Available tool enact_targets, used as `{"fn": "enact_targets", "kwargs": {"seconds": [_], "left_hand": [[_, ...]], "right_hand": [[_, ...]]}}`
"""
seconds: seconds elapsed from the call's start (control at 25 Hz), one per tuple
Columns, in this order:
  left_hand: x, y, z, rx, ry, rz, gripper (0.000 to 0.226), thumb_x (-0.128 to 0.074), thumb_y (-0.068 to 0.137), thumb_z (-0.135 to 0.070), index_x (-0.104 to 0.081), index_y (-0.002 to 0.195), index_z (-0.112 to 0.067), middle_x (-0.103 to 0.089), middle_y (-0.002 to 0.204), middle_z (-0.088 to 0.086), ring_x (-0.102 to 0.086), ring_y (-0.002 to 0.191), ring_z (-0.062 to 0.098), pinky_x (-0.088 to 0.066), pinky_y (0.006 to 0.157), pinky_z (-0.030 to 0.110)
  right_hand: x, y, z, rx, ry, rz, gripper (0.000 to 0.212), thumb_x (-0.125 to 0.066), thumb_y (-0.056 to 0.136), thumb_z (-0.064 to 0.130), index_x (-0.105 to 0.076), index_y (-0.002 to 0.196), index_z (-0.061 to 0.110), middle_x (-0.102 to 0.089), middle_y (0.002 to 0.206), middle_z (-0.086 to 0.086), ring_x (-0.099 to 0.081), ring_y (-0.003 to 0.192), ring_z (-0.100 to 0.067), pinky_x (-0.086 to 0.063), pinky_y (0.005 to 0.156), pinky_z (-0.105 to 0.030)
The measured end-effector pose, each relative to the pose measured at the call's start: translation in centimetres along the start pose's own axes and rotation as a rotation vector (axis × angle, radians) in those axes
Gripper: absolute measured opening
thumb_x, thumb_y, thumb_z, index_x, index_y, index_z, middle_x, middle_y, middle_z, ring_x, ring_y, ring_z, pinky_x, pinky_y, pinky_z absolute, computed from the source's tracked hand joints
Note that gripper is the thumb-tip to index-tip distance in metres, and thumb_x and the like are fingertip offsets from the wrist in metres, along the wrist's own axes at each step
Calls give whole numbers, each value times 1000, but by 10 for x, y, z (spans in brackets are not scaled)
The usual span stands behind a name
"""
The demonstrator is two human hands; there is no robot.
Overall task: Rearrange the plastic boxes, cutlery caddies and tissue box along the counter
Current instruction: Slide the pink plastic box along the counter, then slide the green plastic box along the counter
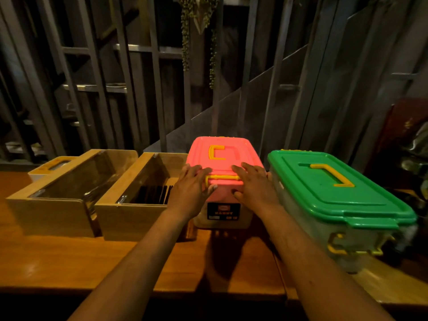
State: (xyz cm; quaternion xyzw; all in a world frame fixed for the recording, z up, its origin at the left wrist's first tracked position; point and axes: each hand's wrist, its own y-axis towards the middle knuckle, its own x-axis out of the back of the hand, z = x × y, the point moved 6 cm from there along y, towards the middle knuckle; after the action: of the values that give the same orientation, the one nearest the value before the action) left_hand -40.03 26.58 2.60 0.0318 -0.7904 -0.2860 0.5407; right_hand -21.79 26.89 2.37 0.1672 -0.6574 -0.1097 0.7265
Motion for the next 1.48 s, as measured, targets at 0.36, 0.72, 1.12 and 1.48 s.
{"fn": "enact_targets", "kwargs": {"seconds": [0.36,0.72,1.12,1.48], "left_hand": [[17,-43,-86,-61,2,-55,48,-51,89,-44,-50,133,-26,-55,137,8,-46,128,32,-35,106,48],[-27,-51,-259,-147,-115,-88,60,-35,86,-63,-50,134,-31,-53,137,6,-42,130,27,-35,108,41],[-59,-62,-293,-52,-8,-184,52,-42,84,-65,-59,123,-35,-57,133,-4,-48,126,20,-38,107,41],[-63,-46,-276,-98,-72,-188,53,-41,84,-68,-59,121,-34,-55,134,-4,-43,128,18,-39,106,36]], "right_hand": [[99,-79,-74,21,144,-278,48,-63,77,54,-65,117,28,-65,123,-1,-56,118,-24,-40,101,-52],[103,-155,-245,-117,300,-172,70,-48,71,78,-66,119,31,-61,129,1,-52,122,-20,-40,103,-37],[91,-165,-262,88,299,-176,83,-51,63,83,-50,133,38,-49,141,3,-38,130,-22,-37,106,-52],[77,-146,-259,121,270,-176,73,-73,72,51,-44,138,38,-44,145,4,-33,133,-23,-33,107,-51]]}}
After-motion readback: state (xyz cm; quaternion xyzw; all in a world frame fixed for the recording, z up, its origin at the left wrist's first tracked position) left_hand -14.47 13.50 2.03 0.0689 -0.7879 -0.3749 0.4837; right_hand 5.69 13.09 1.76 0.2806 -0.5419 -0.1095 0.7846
